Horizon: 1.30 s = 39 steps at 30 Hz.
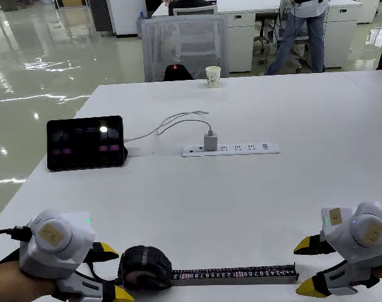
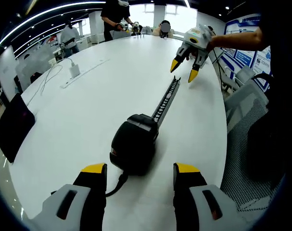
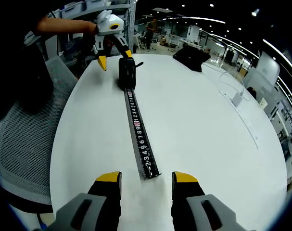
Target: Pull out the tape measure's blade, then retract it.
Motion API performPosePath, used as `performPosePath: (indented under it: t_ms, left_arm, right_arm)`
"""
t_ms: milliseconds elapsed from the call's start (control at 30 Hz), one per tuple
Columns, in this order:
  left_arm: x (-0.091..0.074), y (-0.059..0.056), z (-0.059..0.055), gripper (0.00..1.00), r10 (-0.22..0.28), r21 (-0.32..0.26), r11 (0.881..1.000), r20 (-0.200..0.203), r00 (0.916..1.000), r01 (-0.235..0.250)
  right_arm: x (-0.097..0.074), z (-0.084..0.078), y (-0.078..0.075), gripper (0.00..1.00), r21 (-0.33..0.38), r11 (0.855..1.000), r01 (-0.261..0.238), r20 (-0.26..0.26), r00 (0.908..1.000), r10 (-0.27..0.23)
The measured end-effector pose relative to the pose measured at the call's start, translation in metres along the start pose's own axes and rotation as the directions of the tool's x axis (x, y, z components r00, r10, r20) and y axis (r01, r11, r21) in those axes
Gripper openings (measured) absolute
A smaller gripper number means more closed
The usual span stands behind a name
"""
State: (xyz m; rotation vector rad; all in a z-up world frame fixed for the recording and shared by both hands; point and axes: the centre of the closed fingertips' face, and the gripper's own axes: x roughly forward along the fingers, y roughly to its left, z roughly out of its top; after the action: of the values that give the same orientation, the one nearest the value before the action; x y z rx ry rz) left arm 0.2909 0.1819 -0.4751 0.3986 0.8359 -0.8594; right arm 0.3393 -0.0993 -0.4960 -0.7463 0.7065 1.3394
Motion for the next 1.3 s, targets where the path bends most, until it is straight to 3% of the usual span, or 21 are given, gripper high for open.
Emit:
performPosePath:
  t_ms: [567, 1300]
  left_arm:
    - [-0.008, -0.016, 0.005, 0.61, 0.060, -0.092, 0.994, 0.094, 0.9938, -0.051]
    - [-0.016, -0.035, 0.003, 0.73, 0.156, -0.204, 0.972, 0.176, 0.9719, -0.119]
  right_arm:
    - [-0.012, 0.003, 0.010, 0.52, 0.094, 0.994, 0.061, 0.054, 0.9963, -0.066]
    - [-0.016, 0.009, 0.033, 0.71, 0.244, 0.963, 0.116, 0.116, 0.9821, -0.148]
